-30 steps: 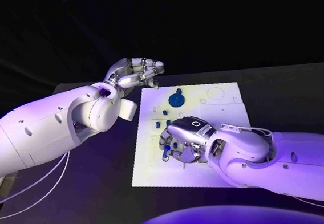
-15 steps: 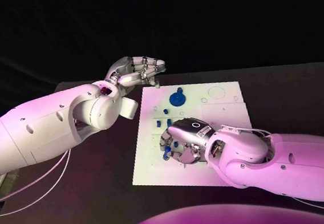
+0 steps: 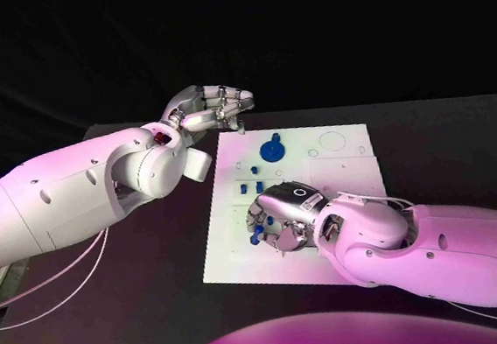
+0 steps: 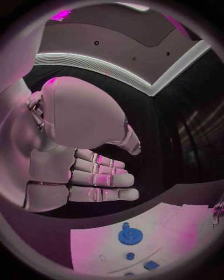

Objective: Assemble the parts on the task board

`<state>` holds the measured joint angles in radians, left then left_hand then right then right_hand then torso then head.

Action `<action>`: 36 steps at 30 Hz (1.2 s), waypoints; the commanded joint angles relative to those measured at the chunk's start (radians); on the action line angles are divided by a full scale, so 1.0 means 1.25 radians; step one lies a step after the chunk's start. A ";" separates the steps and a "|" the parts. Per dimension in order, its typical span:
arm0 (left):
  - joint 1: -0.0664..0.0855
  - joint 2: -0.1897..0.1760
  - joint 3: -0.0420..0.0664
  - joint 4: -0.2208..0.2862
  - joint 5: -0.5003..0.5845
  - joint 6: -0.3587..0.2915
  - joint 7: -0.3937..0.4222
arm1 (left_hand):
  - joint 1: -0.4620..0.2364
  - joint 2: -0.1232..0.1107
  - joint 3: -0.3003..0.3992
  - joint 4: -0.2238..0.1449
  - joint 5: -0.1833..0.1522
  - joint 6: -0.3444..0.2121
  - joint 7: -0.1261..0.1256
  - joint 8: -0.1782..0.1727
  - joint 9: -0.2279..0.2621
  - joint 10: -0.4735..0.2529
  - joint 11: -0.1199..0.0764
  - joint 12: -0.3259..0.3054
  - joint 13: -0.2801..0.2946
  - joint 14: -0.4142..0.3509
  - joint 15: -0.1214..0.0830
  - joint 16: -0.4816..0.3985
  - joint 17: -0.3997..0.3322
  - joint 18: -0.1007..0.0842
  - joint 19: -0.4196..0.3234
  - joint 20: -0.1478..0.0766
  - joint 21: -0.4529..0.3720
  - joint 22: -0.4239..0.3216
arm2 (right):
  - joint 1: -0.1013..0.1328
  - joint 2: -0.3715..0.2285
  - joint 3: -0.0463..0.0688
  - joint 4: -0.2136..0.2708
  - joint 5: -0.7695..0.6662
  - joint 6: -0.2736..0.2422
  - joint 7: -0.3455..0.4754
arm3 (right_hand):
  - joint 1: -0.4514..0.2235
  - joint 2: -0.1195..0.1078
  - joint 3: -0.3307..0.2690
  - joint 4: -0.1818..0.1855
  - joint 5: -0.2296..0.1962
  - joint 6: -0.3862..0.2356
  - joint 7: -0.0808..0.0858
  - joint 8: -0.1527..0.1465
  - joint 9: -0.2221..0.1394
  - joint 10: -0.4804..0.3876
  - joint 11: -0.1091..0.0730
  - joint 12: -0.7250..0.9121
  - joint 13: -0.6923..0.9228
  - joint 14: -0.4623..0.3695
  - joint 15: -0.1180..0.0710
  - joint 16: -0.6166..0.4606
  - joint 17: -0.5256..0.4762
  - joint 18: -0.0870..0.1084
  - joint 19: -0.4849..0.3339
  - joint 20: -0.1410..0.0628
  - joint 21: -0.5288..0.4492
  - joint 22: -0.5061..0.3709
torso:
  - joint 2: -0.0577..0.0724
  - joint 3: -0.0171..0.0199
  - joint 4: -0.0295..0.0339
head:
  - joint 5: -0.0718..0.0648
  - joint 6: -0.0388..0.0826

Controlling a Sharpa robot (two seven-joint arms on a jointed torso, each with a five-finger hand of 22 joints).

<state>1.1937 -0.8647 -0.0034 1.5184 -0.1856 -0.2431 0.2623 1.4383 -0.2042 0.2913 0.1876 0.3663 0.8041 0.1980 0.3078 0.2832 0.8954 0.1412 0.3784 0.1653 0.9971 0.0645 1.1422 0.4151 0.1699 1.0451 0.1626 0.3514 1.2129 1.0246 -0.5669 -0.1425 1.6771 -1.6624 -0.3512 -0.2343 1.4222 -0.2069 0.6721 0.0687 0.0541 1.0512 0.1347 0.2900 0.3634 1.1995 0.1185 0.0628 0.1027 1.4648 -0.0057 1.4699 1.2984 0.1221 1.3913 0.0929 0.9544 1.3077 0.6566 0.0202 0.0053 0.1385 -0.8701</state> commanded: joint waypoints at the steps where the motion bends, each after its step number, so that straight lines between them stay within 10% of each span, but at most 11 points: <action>1: 0.001 0.001 0.001 0.002 -0.002 0.012 0.004 | 0.000 0.004 0.005 0.000 0.002 -0.004 0.000 0.004 0.001 -0.006 0.000 0.003 -0.001 -0.002 0.002 0.000 -0.001 0.007 0.002 0.005 -0.005 -0.001 | -0.003 0.004 -0.001 -0.005 -0.020 0.018 -0.006 | -0.004 0.006 0.000 -0.006 0.004 -0.007 0.001 0.002 0.000 0.039 -0.037 0.002 0.000 0.040 -0.002 0.001 -0.001 -0.008 -0.001 -0.001 -0.004 0.070 | 0.000 -0.0001 0.0011 | 0.000 -0.002; 13: 0.001 0.002 0.000 0.001 -0.002 0.012 0.004 | 0.000 0.004 0.005 0.000 0.002 -0.004 0.000 0.004 0.001 -0.006 0.000 0.003 -0.001 -0.002 0.002 0.000 -0.001 0.007 0.002 0.005 -0.005 -0.001 | -0.009 0.012 -0.002 -0.009 -0.030 0.019 -0.004 | -0.022 -0.001 0.007 -0.021 0.003 -0.015 0.003 -0.002 0.004 0.032 -0.035 0.001 0.001 0.041 0.001 0.002 0.000 -0.008 -0.002 0.000 -0.006 0.072 | -0.001 -0.0007 -0.0003 | 0.000 -0.002; 22: 0.001 0.001 0.000 0.000 -0.002 0.011 0.004 | 0.000 0.004 0.005 0.000 0.002 -0.004 0.000 0.004 0.001 -0.006 0.000 0.003 -0.001 -0.002 0.002 0.000 -0.001 0.007 0.002 0.005 -0.005 -0.001 | -0.010 0.006 -0.003 -0.004 -0.020 0.001 0.011 | -0.111 -0.053 -0.034 -0.030 0.039 -0.092 0.025 -0.051 -0.013 -0.083 -0.007 0.001 -0.017 0.035 0.024 -0.003 -0.015 -0.001 -0.019 0.021 -0.062 0.056 | -0.001 -0.0004 -0.0004 | -0.002 -0.001; 36: 0.000 0.001 -0.002 -0.006 -0.002 0.013 0.003 | -0.002 0.004 0.005 0.000 0.002 -0.007 0.001 0.009 0.001 -0.010 0.000 0.008 -0.002 -0.003 0.002 0.001 -0.003 0.007 0.003 0.005 -0.007 -0.002 | 0.005 -0.084 0.006 0.075 0.011 -0.119 0.031 | -0.061 0.001 -0.264 -0.034 0.050 -0.127 0.031 -0.085 -0.053 -0.196 0.005 0.046 -0.027 0.016 0.034 -0.036 -0.078 0.018 -0.048 0.033 -0.195 0.004 | -0.005 0.0015 -0.0065 | -0.016 0.009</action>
<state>1.1931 -0.8651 -0.0062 1.5104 -0.1859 -0.2419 0.2611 1.4383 -0.2042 0.2913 0.1876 0.3663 0.8042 0.1980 0.3156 0.2841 0.8880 0.1413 0.3862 0.1637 0.9971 0.0645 1.1422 0.4124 0.1699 1.0451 0.1627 0.3437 1.2116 1.0271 -0.6653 -0.1371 1.7603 -1.6718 -0.4388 -0.2156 1.3439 -0.2113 0.3464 0.0271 0.1125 0.8923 0.1722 0.1893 0.2980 0.9592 0.1251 0.1185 0.0688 1.4665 0.0286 1.4276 1.2028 0.1339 1.3373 0.1358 0.7163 1.3077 0.6525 0.0214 0.0009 0.1237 -0.8625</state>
